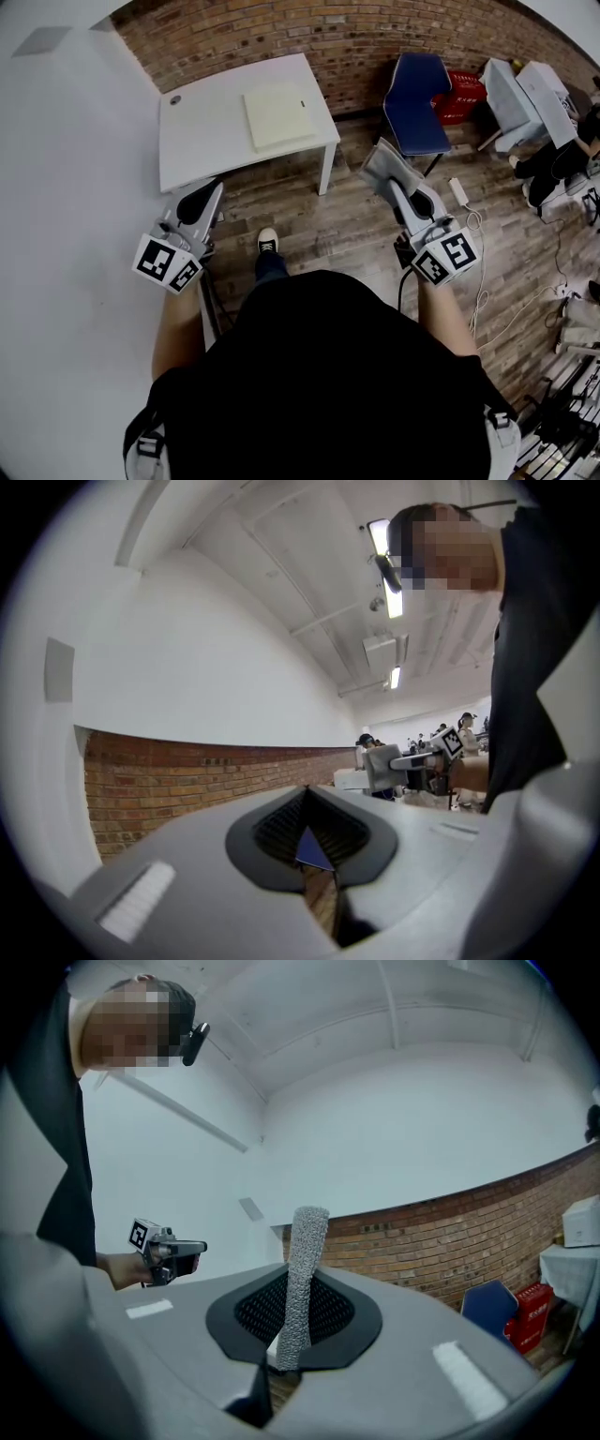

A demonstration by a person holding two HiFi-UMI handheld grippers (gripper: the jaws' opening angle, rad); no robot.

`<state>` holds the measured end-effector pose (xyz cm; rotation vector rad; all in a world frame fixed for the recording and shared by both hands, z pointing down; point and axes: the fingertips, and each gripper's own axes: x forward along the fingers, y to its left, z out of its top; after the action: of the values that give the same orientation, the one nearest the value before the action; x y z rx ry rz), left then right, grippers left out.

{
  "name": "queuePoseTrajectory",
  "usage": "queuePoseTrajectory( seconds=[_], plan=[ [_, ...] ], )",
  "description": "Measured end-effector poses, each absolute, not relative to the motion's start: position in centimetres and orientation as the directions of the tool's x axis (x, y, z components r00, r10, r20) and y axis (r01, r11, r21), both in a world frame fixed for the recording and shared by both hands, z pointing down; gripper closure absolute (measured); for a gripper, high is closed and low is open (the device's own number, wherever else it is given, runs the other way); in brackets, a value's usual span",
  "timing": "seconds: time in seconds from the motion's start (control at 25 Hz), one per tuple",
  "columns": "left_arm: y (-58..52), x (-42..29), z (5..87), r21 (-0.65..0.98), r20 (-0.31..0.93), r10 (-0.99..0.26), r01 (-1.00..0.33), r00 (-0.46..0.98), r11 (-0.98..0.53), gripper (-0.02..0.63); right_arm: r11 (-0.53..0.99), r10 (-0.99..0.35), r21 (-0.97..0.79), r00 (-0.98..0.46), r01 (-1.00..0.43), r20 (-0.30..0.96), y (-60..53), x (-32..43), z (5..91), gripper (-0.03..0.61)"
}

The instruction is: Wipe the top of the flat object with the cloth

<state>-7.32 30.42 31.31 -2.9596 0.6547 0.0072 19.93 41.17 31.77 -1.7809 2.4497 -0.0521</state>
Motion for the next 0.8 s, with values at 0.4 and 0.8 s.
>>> queuePoseTrajectory(
  seconds=[0.4, 0.8],
  plan=[
    [27.4, -6.6, 32.5, -0.115, -0.024, -0.430, -0.429, 0.903, -0.896, 0.612, 0.285, -0.958, -0.087, -0.281, -0.955, -0.048, 38.1, 21.0, 32.2, 0.568],
    [19.9, -7.5, 33.4, -0.061, -0.021, -0.474, -0.474, 0.880, -0.878, 0.612, 0.270, -0.963, -0.076, -0.268, -0.960, -0.032, 31.8, 21.2, 32.3, 0.568]
  ],
)
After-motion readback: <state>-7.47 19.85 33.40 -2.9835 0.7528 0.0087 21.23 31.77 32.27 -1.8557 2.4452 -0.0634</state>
